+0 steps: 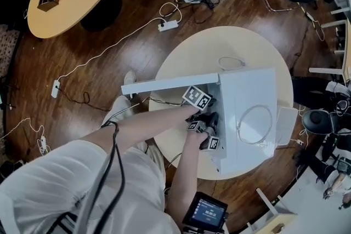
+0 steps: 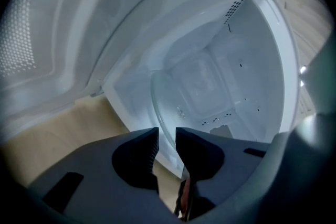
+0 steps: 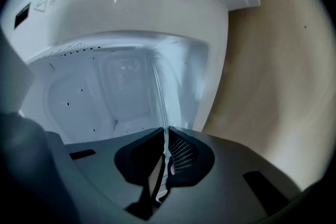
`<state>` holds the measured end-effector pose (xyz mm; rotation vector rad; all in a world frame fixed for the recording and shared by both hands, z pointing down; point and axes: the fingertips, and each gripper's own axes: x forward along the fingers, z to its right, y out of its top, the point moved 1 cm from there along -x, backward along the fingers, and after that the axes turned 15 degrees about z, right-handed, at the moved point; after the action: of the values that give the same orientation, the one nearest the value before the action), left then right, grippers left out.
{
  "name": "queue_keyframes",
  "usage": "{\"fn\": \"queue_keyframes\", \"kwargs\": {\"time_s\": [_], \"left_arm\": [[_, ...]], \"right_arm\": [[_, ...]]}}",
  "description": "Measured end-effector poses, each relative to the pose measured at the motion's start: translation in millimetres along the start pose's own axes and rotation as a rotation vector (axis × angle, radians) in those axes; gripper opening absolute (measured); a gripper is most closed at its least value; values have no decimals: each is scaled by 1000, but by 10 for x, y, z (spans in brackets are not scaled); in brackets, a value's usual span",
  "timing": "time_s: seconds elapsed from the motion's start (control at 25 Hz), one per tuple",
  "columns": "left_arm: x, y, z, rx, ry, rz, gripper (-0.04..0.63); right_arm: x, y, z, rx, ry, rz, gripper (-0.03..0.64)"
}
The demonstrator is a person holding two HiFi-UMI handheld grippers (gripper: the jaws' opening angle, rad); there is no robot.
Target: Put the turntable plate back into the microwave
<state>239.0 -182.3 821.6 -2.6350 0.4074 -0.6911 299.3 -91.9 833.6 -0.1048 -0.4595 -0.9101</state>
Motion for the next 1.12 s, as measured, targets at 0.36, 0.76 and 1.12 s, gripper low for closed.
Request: {"fn": "queue_keyframes", "kwargs": {"time_s": [0.36,0.76,1.12], "left_arm": [[38,4,-68,96,-6,-34,84],[0,29,-77,232,27,-84,84],[-221,-143,294,197,-51,-50,84]], "right_arm": [[79,87,62,-10,10,50,31],[119,111,118,-64,-20,96,31],[146,656,49,-354,-138,214,32]]}}
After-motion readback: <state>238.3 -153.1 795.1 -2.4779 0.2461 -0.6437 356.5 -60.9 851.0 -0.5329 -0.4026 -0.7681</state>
